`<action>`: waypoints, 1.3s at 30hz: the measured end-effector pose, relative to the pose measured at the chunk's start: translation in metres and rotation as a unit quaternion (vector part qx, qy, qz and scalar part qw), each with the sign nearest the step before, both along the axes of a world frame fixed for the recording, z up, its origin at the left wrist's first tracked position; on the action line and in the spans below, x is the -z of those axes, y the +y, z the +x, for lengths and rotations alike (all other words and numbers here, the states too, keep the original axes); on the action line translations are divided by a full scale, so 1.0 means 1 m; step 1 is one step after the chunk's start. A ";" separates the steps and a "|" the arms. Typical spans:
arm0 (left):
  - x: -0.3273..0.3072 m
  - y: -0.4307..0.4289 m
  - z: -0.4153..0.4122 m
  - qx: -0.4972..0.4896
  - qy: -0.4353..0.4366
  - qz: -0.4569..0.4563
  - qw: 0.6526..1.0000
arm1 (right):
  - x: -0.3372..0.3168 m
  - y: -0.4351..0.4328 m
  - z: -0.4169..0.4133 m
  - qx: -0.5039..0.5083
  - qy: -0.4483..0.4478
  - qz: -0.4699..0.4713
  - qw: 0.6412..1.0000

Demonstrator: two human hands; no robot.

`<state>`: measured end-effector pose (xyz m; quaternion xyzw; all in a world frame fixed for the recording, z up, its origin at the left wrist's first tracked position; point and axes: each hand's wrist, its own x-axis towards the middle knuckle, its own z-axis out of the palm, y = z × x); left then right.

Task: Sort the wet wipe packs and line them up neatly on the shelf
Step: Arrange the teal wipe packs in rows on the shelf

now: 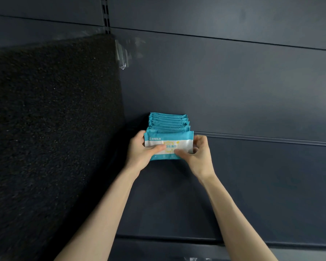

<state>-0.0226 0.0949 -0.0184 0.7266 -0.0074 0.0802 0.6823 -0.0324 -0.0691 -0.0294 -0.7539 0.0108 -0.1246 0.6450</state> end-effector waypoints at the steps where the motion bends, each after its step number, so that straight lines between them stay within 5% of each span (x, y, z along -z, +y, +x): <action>1: 0.004 0.001 0.003 -0.008 -0.014 0.029 0.999 | 0.000 0.000 0.002 0.005 -0.010 -0.020 1.000; 13: 0.028 0.007 0.012 -0.100 -0.076 0.223 0.967 | 0.006 -0.006 0.010 0.023 -0.071 -0.246 0.966; 18: 0.027 0.008 0.013 -0.050 -0.039 0.201 0.977 | 0.010 -0.010 0.010 0.017 -0.074 -0.316 0.946; 35: 0.012 0.009 0.003 -0.048 -0.014 0.333 0.941 | -0.009 -0.007 0.004 0.009 0.011 -0.413 0.911; 39: -0.011 0.010 -0.019 -0.077 -0.094 0.359 0.926 | -0.027 -0.011 -0.022 0.055 -0.038 -0.413 0.908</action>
